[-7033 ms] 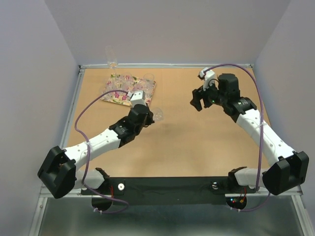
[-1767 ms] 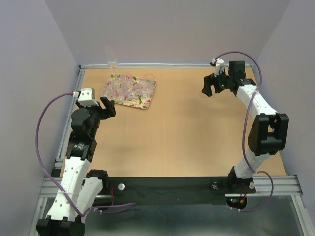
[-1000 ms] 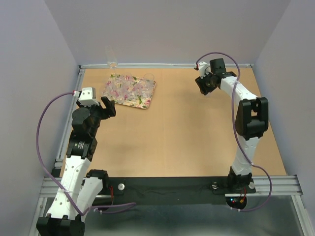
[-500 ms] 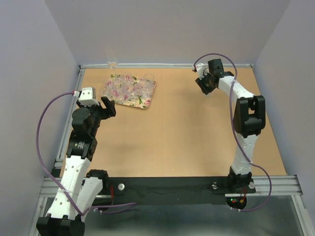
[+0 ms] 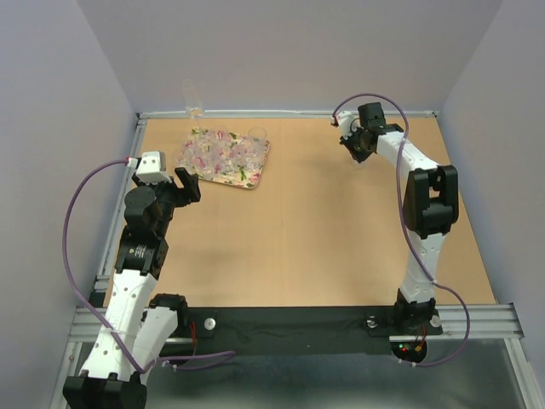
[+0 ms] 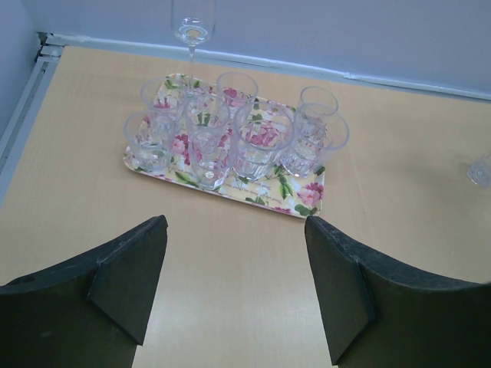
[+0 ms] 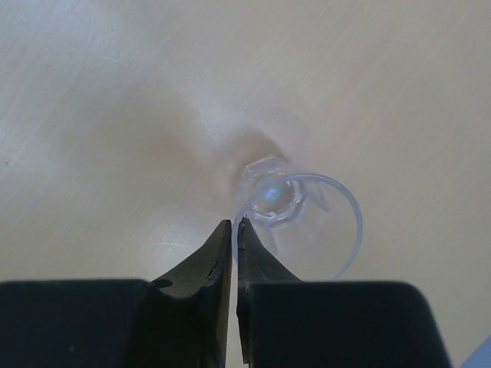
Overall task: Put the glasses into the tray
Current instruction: Grab a glass with a robot arm
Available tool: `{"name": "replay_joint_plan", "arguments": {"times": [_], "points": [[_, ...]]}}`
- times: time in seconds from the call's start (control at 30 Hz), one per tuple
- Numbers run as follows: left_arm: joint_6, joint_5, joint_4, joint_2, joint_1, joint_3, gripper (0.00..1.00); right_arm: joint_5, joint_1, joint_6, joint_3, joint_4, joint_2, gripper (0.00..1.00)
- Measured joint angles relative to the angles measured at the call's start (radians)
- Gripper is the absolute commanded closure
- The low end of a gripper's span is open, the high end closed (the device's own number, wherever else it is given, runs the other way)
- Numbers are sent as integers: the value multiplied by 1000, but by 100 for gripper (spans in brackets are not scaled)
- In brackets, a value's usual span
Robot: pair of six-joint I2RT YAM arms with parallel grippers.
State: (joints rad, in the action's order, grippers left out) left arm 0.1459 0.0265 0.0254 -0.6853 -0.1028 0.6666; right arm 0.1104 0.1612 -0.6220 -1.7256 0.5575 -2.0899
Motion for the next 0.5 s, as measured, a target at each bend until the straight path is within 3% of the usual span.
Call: {"name": "replay_joint_plan", "arguments": {"times": [0.5], "points": [[0, 0, 0, 0, 0, 0, 17, 31, 32, -106, 9, 71, 34, 100]]}}
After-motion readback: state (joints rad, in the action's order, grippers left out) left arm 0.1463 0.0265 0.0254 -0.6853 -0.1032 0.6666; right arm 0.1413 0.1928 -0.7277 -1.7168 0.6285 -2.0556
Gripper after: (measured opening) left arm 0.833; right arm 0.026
